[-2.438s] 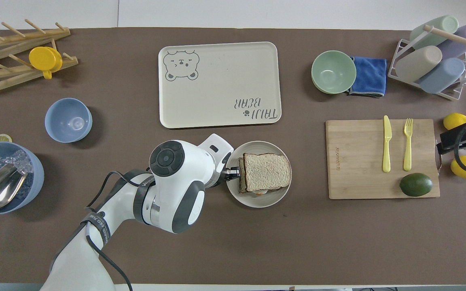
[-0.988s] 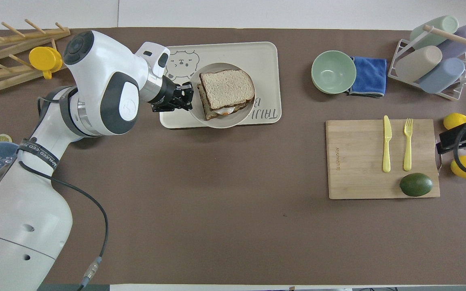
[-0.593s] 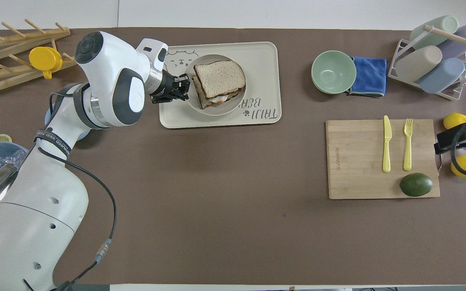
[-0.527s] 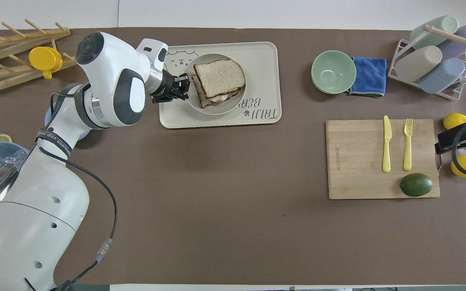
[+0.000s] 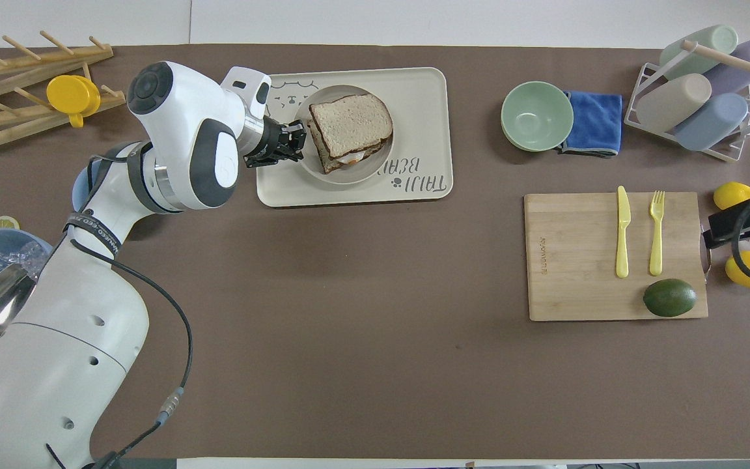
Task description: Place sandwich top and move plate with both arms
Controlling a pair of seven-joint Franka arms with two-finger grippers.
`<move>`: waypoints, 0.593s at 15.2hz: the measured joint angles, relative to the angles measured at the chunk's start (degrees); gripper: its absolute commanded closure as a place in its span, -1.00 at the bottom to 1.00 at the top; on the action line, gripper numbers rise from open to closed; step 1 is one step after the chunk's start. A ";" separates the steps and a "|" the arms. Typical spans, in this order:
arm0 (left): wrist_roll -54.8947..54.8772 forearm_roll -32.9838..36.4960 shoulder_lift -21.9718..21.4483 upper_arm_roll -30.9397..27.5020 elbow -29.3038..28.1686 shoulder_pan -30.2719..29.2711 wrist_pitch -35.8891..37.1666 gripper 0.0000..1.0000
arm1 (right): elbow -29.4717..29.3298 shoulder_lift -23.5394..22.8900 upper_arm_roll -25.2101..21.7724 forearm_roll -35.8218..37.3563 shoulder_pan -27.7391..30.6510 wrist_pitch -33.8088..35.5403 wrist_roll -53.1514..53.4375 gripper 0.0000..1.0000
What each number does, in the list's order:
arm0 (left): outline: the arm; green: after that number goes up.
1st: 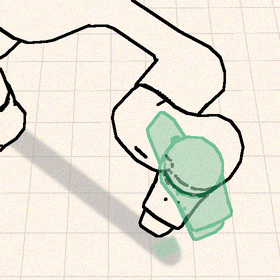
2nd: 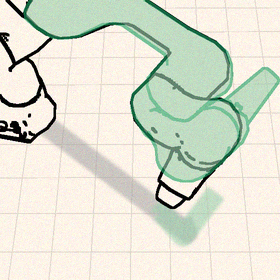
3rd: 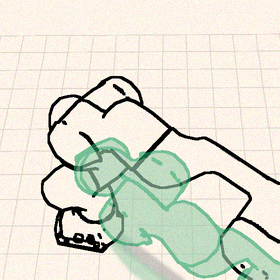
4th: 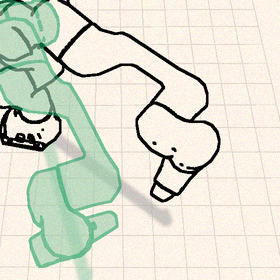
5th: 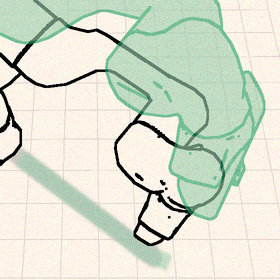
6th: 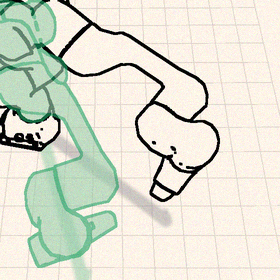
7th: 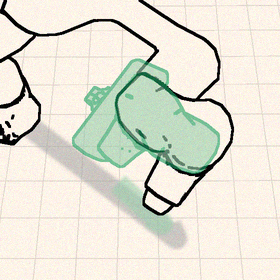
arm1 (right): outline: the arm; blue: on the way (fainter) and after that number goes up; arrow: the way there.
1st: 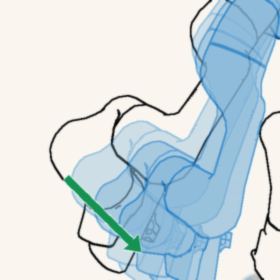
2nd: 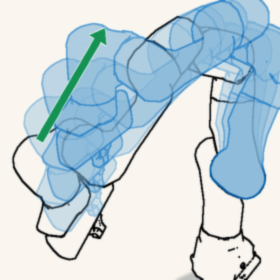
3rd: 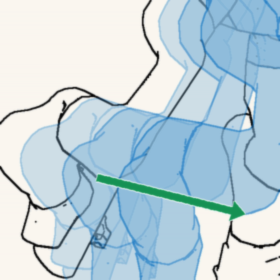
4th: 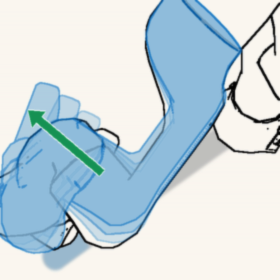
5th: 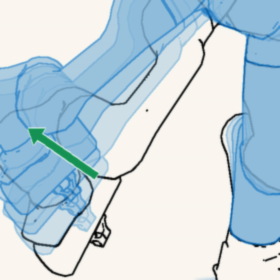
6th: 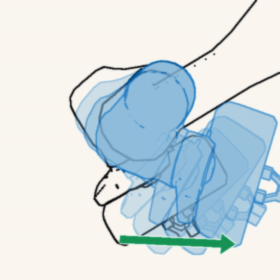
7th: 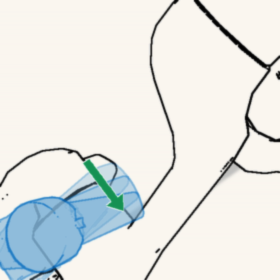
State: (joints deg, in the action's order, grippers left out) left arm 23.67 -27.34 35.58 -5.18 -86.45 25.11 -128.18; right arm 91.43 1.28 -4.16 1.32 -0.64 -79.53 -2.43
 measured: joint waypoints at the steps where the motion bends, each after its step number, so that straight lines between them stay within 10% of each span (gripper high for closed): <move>1: 0.00 0.11 -0.02 -0.01 0.00 0.00 0.01 -1.00 | 0.00 0.00 0.49 0.00 0.24 0.00 0.00 -1.00; 9: -0.10 4.11 -3.59 -6.00 1.49 -0.45 5.74 -1.00 | 0.13 0.00 2.49 0.00 2.35 -0.20 0.00 -1.00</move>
State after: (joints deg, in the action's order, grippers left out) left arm 23.57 -23.23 31.99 -11.17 -84.95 24.66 -122.43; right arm 91.55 1.28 -1.67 1.32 1.71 -79.73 -2.43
